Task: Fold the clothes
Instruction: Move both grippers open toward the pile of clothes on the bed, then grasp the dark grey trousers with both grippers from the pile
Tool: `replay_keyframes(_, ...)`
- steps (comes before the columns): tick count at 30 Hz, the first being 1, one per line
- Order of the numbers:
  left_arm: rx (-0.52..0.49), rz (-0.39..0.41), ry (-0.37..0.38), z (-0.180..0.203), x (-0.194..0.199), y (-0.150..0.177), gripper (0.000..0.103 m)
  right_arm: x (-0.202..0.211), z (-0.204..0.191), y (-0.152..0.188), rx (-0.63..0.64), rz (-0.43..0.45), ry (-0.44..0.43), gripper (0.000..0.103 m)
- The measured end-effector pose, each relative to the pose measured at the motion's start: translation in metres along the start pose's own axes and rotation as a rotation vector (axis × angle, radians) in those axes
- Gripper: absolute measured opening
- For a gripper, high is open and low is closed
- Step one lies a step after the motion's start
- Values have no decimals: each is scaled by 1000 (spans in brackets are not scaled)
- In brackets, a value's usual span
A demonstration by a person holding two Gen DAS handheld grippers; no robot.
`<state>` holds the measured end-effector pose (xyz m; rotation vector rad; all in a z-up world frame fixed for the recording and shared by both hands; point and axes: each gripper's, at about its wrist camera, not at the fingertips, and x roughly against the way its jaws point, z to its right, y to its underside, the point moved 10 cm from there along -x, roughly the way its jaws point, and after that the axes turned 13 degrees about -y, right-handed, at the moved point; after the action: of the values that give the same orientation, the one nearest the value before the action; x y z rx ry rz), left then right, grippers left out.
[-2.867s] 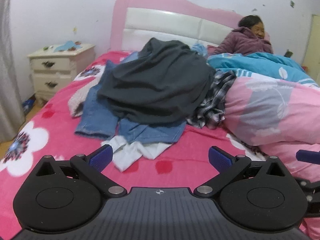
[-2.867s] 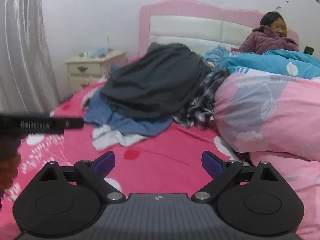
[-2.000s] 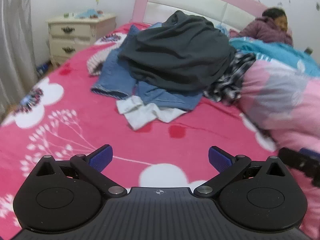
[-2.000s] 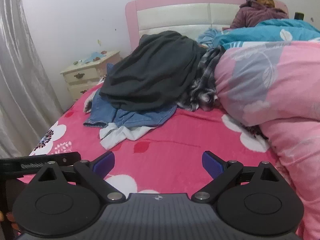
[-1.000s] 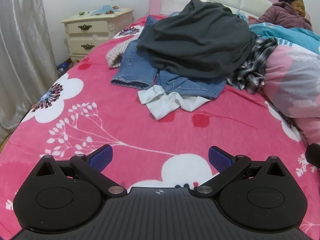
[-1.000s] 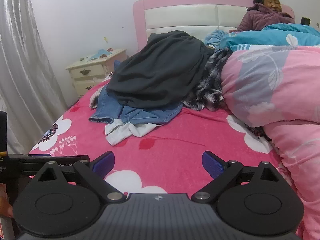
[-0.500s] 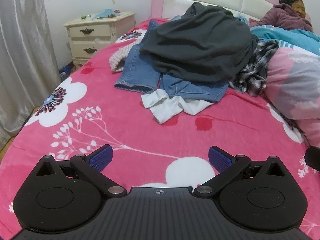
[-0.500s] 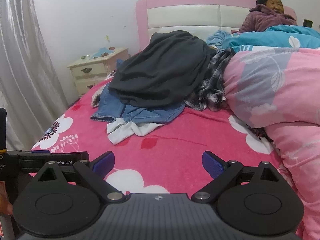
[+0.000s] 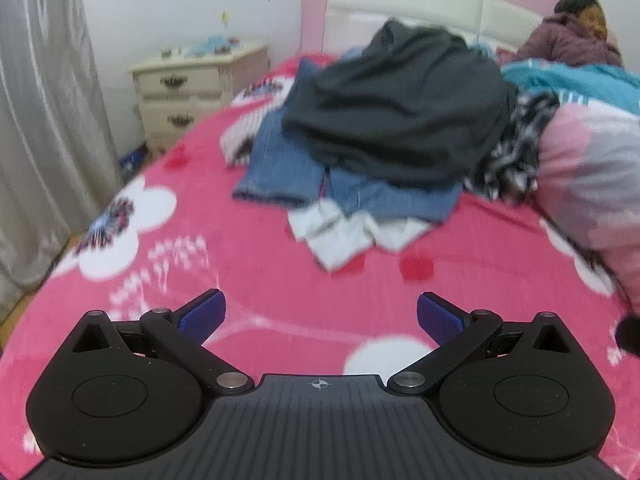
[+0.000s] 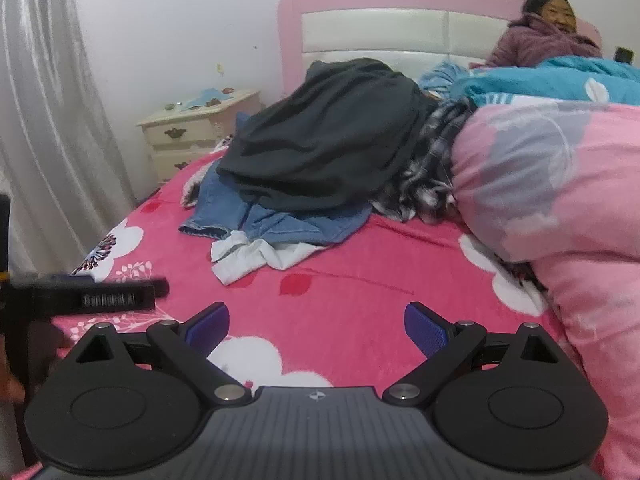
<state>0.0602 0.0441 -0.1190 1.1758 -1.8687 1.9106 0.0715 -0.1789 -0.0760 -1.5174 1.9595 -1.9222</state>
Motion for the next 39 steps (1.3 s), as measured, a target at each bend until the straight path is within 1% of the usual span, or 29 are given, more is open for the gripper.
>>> replay_keyframes(3, 8, 43, 0, 2, -19, -18, 103, -10, 7, -10, 99, 12, 17, 97)
replay_keyframes(6, 16, 86, 1, 4, -37, -36, 103, -28, 21, -27, 172, 44, 37, 97)
replay_keyframes(8, 16, 108, 1, 7, -51, -45, 103, -44, 36, -41, 166, 71, 51, 97)
replay_keyframes(11, 4, 126, 1, 14, -75, -55, 103, -72, 62, -63, 114, 111, 80, 97)
replay_keyframes(15, 3, 125, 21, 23, -104, -61, 103, -113, 90, -94, 79, 162, 101, 97)
replay_keyframes(17, 4, 127, 32, 28, -118, -66, 103, -135, 101, -111, 75, 172, 99, 97)
replay_keyframes(19, 5, 146, 33, 31, -129, -73, 103, -160, 109, -130, 92, 174, 98, 97)
replay_keyframes(22, 14, 180, 28, 39, -145, -88, 103, -194, 120, -161, 132, 198, 126, 97)
replay_keyframes(25, 29, 196, 22, 48, -159, -99, 101, -223, 133, -192, 121, 221, 135, 97)
replay_keyframes(26, 31, 200, 19, 52, -164, -101, 100, -233, 137, -203, 114, 230, 139, 97)
replay_keyframes(29, 8, 200, 13, 65, -178, -107, 93, -258, 155, -228, 32, 253, 152, 97)
replay_keyframes(31, -9, 203, 16, 74, -185, -112, 77, -274, 166, -238, -23, 252, 157, 97)
replay_keyframes(32, -17, 203, 18, 77, -188, -115, 74, -282, 172, -239, -44, 244, 164, 95)
replay_keyframes(33, -22, 200, 20, 80, -190, -117, 69, -289, 176, -239, -53, 223, 168, 91)
replay_keyframes(34, -25, 197, 23, 84, -193, -119, 63, -296, 180, -237, -62, 204, 171, 88)
replay_keyframes(35, -30, 192, 30, 86, -195, -120, 60, -300, 181, -236, -62, 203, 160, 86)
replay_keyframes(37, -43, 179, 37, 91, -199, -121, 57, -302, 180, -234, -53, 209, 125, 75)
replay_keyframes(39, -42, 173, 35, 93, -200, -121, 57, -300, 173, -233, -30, 216, 76, 45)
